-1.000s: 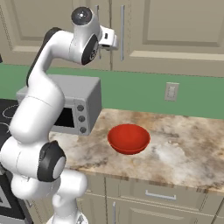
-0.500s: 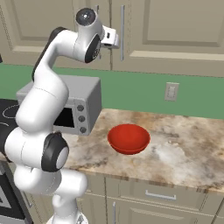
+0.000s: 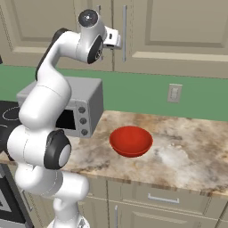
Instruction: Open the cabinet and setup a tea strainer by placing it in the bowl upright.
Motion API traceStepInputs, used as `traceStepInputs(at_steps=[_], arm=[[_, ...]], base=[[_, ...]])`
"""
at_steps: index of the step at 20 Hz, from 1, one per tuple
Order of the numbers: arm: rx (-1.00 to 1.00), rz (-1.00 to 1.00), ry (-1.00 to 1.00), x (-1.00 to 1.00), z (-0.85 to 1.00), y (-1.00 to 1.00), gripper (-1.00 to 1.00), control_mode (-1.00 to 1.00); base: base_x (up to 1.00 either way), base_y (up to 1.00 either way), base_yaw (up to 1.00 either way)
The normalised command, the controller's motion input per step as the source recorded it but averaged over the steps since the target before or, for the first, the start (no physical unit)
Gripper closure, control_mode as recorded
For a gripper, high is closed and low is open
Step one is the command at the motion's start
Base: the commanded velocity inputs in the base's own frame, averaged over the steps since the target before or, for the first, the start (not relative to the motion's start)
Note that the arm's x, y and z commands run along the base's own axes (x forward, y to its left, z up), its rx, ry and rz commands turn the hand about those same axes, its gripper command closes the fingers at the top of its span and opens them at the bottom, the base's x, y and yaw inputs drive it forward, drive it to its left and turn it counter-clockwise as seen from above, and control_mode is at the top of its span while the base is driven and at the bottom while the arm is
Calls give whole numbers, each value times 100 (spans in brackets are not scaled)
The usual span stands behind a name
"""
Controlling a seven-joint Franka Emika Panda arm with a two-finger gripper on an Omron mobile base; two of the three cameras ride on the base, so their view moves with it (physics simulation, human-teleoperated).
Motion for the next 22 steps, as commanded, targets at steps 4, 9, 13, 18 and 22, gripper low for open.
traceStepInputs(at_steps=[4, 9, 13, 18, 22], arm=[[0, 0, 0, 32, -8, 0, -100, -100], [0, 0, 0, 30, -8, 1, 100, -100], [0, 0, -1, 24, -8, 2, 100, -100], [0, 0, -3, 13, 0, 0, 100, -100], [0, 0, -3, 13, 0, 0, 100, -100]], base=[[0, 0, 0], [0, 0, 0], [0, 0, 0], [0, 0, 0], [0, 0, 0]])
